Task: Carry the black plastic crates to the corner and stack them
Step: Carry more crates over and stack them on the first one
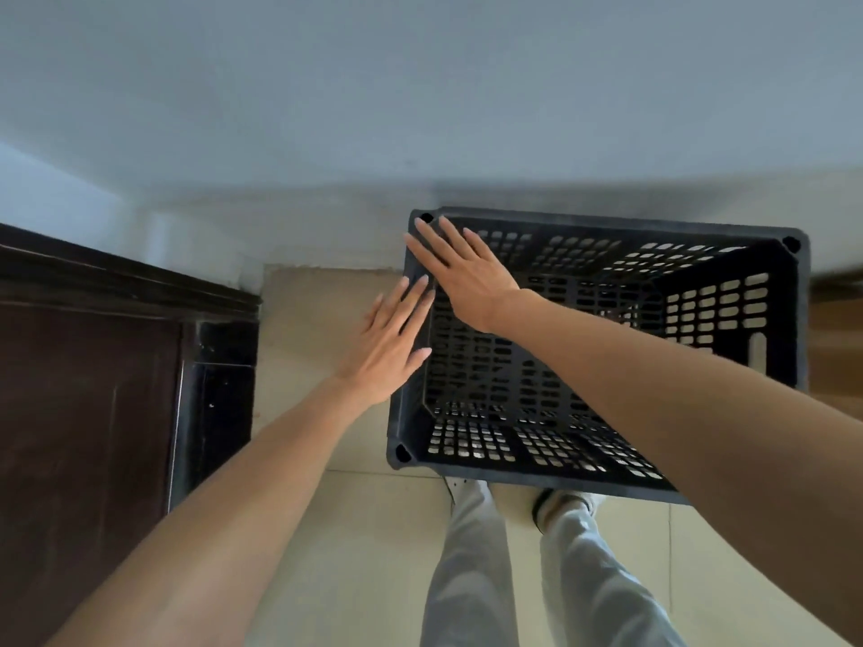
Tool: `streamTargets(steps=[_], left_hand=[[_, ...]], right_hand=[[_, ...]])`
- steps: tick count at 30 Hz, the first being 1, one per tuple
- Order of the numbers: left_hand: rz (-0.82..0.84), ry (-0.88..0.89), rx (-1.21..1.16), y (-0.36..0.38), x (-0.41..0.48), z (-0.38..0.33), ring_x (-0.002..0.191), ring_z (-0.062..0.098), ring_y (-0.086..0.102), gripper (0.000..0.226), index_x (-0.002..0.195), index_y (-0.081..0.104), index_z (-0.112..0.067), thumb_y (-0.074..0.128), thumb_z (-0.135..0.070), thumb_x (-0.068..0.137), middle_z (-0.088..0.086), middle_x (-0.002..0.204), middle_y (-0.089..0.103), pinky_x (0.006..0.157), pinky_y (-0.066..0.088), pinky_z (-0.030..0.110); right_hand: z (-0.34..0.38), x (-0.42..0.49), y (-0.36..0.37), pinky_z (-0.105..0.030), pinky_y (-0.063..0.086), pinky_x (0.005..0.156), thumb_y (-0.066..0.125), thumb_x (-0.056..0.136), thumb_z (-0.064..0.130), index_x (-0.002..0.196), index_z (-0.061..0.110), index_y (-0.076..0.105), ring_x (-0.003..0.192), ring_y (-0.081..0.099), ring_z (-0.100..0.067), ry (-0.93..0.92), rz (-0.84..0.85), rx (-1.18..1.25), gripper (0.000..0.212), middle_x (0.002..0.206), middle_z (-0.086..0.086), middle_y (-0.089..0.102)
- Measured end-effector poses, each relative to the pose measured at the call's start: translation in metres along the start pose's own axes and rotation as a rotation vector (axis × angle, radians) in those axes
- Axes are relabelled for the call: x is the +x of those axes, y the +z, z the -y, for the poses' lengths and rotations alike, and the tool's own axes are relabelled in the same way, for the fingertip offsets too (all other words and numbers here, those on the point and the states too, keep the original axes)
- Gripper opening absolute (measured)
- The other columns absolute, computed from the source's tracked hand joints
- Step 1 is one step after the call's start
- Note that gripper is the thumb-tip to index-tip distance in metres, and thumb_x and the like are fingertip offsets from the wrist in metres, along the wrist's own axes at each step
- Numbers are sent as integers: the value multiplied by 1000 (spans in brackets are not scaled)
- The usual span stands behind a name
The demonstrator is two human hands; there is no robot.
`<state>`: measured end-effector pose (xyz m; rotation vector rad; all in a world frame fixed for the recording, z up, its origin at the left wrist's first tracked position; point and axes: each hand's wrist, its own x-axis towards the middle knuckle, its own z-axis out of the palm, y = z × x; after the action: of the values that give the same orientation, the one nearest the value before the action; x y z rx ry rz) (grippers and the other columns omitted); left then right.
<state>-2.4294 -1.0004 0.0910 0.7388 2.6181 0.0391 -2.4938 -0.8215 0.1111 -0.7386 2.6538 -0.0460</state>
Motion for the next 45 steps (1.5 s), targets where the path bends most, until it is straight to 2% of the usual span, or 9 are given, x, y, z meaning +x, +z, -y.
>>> streamTargets(steps=[3, 8, 12, 19, 24, 30, 35, 41, 45], left_hand=[[-6, 2, -22, 15, -5, 0, 147, 25, -18, 82, 156, -2, -17, 45, -47, 97, 2, 159, -19, 121, -1, 45], [-6, 37, -7, 18, -1, 6, 146, 23, -19, 83, 156, -5, -20, 42, -53, 95, 5, 163, -13, 118, -3, 45], [54, 46, 61, 11, 0, 4, 149, 29, -18, 86, 154, -11, -19, 35, -60, 95, 6, 161, -22, 120, -3, 48], [59, 38, 116, 18, -39, -27, 150, 25, -15, 72, 156, -1, -16, 27, -52, 101, 6, 163, -14, 123, 1, 42], [101, 21, 80, 36, -59, -72, 150, 22, -16, 67, 156, 0, -17, 16, -52, 101, 2, 164, -10, 123, -2, 43], [58, -87, -104, 60, -83, -151, 151, 20, -13, 65, 156, -2, -25, 7, -55, 99, -3, 164, -5, 122, -4, 42], [36, -147, -165, 73, -96, -177, 151, 23, -7, 59, 153, -6, -41, 10, -58, 98, -4, 164, 3, 120, -1, 49], [93, -105, -193, 70, -86, -167, 151, 24, -8, 64, 149, -9, -51, 20, -66, 94, -5, 164, 0, 118, -2, 53], [165, -101, -168, 65, -84, -165, 150, 26, -11, 79, 146, -18, -52, 38, -64, 92, -4, 163, -6, 116, -1, 56]], right_hand=[[11, 10, 6, -47, 0, 120, 44, 96, 17, 152, 17, -16, 147, -16, -29, 3, 41, -88, 82, 160, -5, -21], [17, 10, 6, -49, -2, 119, 45, 96, 20, 149, 19, -25, 145, -21, -30, 65, 75, -152, 88, 157, -3, -28], [21, 11, -8, -51, -2, 119, 46, 97, 25, 150, 21, -24, 145, -22, -31, 88, 153, -156, 88, 158, -2, -27], [33, -67, 21, -45, 4, 120, 45, 90, 6, 151, 19, -21, 148, -12, -26, 150, 57, 30, 90, 159, -1, -25], [27, -145, 66, -42, 9, 121, 34, 102, 29, 151, 21, -20, 149, -5, -22, 236, 60, 148, 73, 161, 2, -16], [40, -233, 116, -42, 12, 120, 17, 101, 49, 154, 26, -10, 149, 4, -23, 417, 34, 236, 64, 163, 5, -4], [56, -274, 143, -47, 2, 119, 11, 94, 58, 154, 30, -3, 149, 0, -24, 417, 24, 244, 68, 163, 1, -2], [50, -267, 154, -53, 5, 117, 50, 91, 48, 154, 32, 1, 148, 4, -27, 395, -31, 166, 81, 162, 0, -2], [50, -266, 150, -52, -1, 117, 55, 90, 39, 152, 33, -9, 149, -4, -27, 393, -20, 159, 90, 162, 1, -11]])
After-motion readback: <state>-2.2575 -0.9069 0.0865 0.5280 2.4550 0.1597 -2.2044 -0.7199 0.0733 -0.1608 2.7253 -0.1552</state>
